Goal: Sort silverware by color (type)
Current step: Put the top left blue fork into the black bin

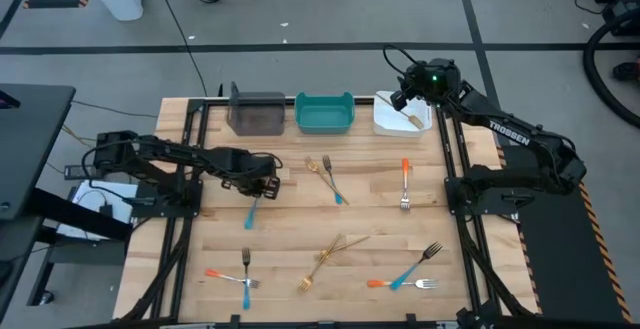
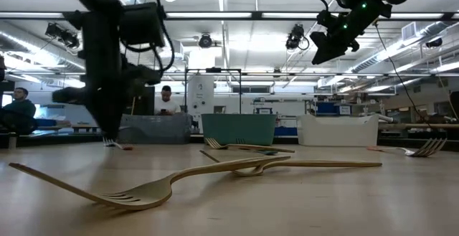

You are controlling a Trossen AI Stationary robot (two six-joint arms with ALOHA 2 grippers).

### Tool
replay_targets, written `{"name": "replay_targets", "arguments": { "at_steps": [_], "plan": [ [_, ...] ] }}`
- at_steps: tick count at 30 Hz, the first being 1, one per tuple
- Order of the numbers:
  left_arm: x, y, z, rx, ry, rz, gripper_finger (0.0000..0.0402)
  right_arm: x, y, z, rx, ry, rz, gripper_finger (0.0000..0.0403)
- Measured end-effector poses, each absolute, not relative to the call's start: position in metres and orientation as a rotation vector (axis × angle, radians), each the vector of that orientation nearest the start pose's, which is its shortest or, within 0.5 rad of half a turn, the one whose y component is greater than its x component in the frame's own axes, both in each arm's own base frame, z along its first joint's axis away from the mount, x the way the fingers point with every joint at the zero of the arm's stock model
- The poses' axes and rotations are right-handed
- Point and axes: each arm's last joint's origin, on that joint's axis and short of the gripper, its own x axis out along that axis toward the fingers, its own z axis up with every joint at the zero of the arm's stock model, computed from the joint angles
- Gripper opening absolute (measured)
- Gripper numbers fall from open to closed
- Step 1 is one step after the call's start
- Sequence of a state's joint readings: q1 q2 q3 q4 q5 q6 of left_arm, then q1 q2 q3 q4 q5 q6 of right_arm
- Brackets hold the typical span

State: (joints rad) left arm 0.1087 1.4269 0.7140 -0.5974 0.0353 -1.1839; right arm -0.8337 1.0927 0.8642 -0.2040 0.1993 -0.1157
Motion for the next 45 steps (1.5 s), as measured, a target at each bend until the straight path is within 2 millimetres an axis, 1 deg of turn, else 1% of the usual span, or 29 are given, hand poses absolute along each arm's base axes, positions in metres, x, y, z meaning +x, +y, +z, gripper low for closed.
{"name": "replay_targets", "arguments": {
  "at_steps": [4,7,9,11,15,17,20,23,25,28,32,35,39,42,45],
  "plan": [
    [0.239,0.037,0.185,-1.043,1.031,0.754,0.0019,0.156,-0.18,0.301,0.038,0.487,-0.989,0.0097],
    [0.239,0.055,0.208,-0.945,0.982,0.79,0.0019,0.156,-0.18,0.301,0.04,0.486,-0.988,0.0097],
    [0.242,0.071,0.229,-0.853,0.917,0.815,0.002,0.156,-0.18,0.301,0.046,0.482,-0.987,0.0097],
    [0.242,0.087,0.247,-0.739,0.888,0.853,0.0021,0.156,-0.18,0.3,0.047,0.483,-0.983,0.0097],
    [0.24,0.126,0.285,-0.476,0.818,0.896,0.0021,0.156,-0.18,0.3,0.047,0.484,-0.984,0.0097],
    [0.233,0.144,0.296,-0.367,0.836,0.909,0.0021,0.156,-0.18,0.3,0.047,0.484,-0.985,0.0097],
    [0.222,0.168,0.305,-0.23,0.846,0.919,0.0021,0.156,-0.18,0.3,0.048,0.484,-0.985,0.0097],
    [0.206,0.188,0.305,-0.131,0.912,0.93,0.0021,0.156,-0.18,0.3,0.048,0.484,-0.984,0.0097],
    [0.201,0.201,0.301,-0.081,0.946,0.932,0.0022,0.156,-0.18,0.3,0.048,0.484,-0.984,0.0097],
    [0.196,0.217,0.291,-0.041,1.018,0.888,0.0022,0.156,-0.18,0.3,0.048,0.484,-0.983,0.0097],
    [0.203,0.231,0.272,-0.002,1.085,0.788,0.0022,0.156,-0.18,0.3,0.05,0.482,-0.983,0.0097],
    [0.21,0.24,0.257,0.022,1.127,0.752,0.0022,0.156,-0.18,0.3,0.051,0.482,-0.983,0.0097],
    [0.217,0.247,0.235,0.009,1.202,0.71,0.0023,0.156,-0.18,0.3,0.051,0.482,-0.983,0.0097],
    [0.221,0.252,0.223,-0.01,1.224,0.701,0.0033,0.156,-0.18,0.3,0.053,0.489,-0.98,0.0097],
    [0.223,0.254,0.214,-0.039,1.235,0.701,0.005,0.156,-0.179,0.298,0.069,0.501,-0.977,0.0097]
  ]
}}
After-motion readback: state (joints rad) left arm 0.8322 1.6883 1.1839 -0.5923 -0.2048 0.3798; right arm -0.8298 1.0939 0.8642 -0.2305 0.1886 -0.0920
